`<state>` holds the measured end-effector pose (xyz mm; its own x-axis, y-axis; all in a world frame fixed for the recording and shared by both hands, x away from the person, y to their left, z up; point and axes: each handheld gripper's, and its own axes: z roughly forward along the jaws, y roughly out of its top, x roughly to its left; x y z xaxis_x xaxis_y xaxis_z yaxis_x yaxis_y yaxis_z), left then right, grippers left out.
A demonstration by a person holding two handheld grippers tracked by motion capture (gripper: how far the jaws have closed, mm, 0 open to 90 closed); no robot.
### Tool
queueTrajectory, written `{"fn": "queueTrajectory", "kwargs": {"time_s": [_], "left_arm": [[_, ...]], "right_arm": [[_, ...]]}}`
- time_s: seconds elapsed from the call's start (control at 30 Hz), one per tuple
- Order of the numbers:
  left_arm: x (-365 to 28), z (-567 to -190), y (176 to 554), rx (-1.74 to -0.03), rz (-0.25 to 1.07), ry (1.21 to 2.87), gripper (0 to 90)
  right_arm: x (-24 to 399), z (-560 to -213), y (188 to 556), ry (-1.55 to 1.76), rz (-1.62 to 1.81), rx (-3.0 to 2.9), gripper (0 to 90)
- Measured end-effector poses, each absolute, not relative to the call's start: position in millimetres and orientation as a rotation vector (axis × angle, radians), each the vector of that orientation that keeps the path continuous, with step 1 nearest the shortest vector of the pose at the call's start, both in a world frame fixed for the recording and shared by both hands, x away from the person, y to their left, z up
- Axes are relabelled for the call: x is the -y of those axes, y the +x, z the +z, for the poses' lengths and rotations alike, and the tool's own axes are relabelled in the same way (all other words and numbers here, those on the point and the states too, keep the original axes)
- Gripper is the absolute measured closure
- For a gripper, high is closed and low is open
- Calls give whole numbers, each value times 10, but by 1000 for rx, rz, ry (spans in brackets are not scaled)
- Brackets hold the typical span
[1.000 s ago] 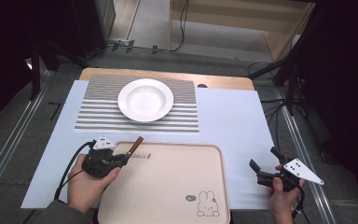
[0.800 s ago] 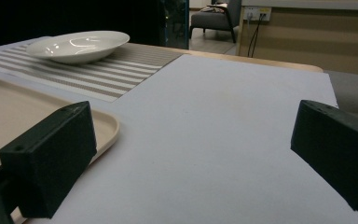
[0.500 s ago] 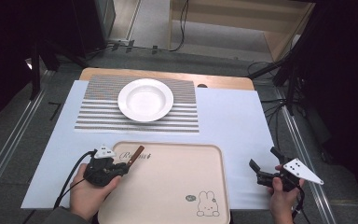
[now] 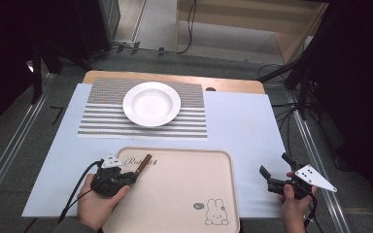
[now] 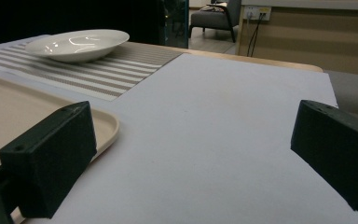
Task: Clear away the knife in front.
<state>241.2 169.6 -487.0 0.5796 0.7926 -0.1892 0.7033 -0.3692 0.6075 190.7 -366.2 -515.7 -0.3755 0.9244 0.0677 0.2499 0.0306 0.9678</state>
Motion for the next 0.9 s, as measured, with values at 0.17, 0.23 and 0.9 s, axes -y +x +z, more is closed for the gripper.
{"fn": "queueTrajectory", "kwargs": {"time_s": [0.17, 0.23, 0.9], "left_arm": [[-1701, -4903, 2405, -1195, 196, 2155, 778], [-1702, -4904, 2405, -1202, 205, 2151, 777], [-1531, -4882, 2504, -920, 239, 2282, 900]], "right_arm": [[3662, -5158, 1908, 1200, 1378, -1687, 0], [3663, -5158, 1908, 1199, 1376, -1688, 0], [3651, -5160, 1914, 1205, 1361, -1688, 0]]}}
